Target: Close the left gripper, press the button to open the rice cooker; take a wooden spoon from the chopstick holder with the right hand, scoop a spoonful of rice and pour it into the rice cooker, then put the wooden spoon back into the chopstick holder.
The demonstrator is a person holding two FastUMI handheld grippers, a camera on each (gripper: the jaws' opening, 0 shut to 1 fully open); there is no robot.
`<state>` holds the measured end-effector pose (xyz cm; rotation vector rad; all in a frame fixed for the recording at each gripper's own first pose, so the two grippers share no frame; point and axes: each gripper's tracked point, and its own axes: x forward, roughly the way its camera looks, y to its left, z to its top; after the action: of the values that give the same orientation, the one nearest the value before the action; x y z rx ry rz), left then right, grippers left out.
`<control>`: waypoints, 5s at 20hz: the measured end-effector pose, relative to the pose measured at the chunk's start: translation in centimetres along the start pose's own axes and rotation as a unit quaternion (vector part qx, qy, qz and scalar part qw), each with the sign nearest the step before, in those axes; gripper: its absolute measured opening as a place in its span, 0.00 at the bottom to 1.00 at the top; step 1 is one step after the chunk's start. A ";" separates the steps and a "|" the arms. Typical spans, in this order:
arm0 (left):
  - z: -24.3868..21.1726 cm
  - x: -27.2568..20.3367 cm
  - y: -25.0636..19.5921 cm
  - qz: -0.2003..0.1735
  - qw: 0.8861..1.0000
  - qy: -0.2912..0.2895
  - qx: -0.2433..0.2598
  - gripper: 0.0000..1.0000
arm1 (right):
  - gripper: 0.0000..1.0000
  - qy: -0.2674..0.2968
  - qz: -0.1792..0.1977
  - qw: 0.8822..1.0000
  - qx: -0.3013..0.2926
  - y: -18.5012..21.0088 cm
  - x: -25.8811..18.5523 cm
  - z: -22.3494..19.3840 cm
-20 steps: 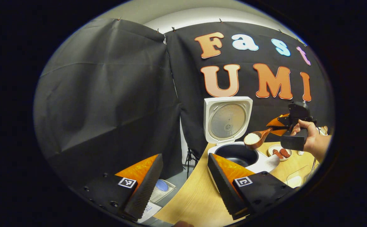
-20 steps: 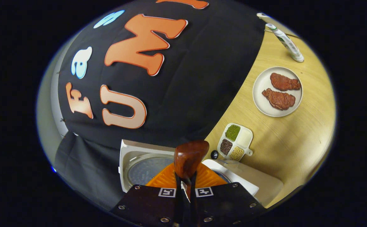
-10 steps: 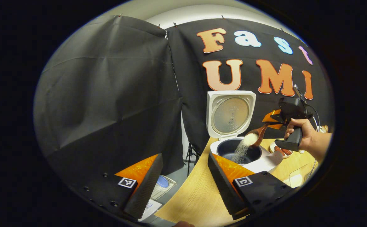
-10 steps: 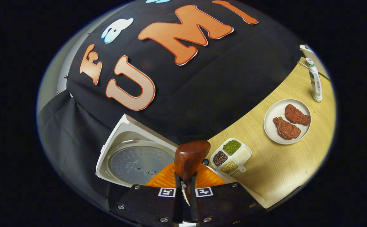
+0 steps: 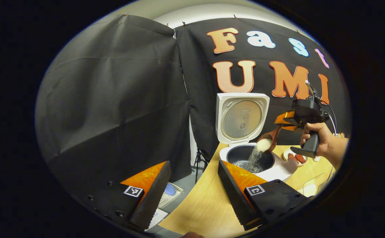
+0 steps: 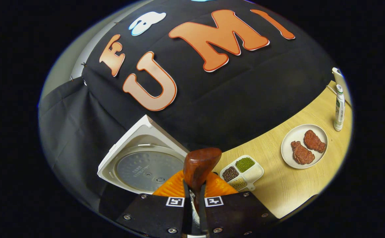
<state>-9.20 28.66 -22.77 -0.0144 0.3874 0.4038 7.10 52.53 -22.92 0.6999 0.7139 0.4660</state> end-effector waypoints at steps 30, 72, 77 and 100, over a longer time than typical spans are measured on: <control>0.9 -0.7 -1.3 0.015 1.000 -0.011 0.019 0.98 | 0.08 -0.075 0.121 0.917 -0.372 10.8 -2.2 -0.4; 4.7 -4.5 -22.0 -0.116 0.989 -0.046 0.084 0.93 | 0.10 -0.075 -0.161 0.978 -0.110 -26.0 -32.4 9.6; 6.3 -5.1 -24.8 -0.127 0.986 -0.052 0.098 0.98 | 0.10 -0.069 -0.211 0.972 -0.078 -31.9 -35.7 7.8; 7.0 -6.5 -26.6 -0.110 0.989 -0.043 0.092 0.93 | 0.28 -0.043 -0.215 0.975 0.018 -42.0 -36.8 1.1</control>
<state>-1.88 2.37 -15.54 0.1393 0.3322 0.1492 -10.44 1.31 -36.60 0.5737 0.7681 0.0260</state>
